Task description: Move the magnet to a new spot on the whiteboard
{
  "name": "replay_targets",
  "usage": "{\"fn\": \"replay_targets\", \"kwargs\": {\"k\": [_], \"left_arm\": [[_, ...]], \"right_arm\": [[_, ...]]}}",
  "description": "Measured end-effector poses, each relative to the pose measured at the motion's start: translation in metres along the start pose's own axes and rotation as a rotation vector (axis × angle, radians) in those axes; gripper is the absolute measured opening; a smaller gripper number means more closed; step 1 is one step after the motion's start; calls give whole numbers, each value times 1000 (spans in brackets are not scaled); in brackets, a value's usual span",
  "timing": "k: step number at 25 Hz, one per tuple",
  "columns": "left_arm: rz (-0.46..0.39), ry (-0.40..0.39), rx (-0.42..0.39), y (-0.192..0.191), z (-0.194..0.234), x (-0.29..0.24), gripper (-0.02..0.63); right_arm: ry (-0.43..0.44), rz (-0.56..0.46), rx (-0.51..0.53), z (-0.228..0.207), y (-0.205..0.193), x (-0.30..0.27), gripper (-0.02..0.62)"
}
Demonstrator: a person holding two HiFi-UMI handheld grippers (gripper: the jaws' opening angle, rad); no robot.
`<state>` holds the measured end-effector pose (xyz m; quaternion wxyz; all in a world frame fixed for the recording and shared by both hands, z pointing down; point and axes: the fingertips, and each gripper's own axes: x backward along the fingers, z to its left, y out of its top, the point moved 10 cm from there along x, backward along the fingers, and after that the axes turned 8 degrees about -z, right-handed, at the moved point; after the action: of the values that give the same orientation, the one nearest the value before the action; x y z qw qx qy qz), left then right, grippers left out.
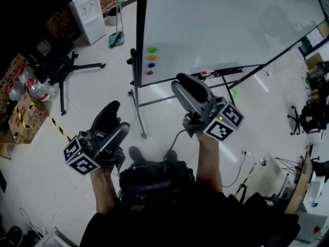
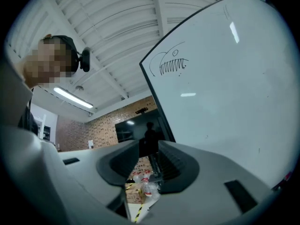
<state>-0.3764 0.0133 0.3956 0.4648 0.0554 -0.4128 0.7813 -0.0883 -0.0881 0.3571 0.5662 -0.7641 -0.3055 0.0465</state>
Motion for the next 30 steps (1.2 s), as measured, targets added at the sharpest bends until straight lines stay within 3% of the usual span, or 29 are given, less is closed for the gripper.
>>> {"fn": "replay_targets", "kwargs": {"k": [11, 17, 22, 30], "left_arm": [[-29, 71, -49, -69, -51, -41, 363], [-77, 149, -94, -112, -84, -42, 362], [-100, 226, -96, -150, -106, -38, 362], [-100, 252, -141, -157, -140, -38, 362]], "right_arm": [[147, 28, -75, -23, 31, 68, 156], [280, 65, -128, -26, 36, 97, 156], [341, 84, -174, -30, 33, 127, 156], [392, 45, -205, -17, 40, 147, 156]]}}
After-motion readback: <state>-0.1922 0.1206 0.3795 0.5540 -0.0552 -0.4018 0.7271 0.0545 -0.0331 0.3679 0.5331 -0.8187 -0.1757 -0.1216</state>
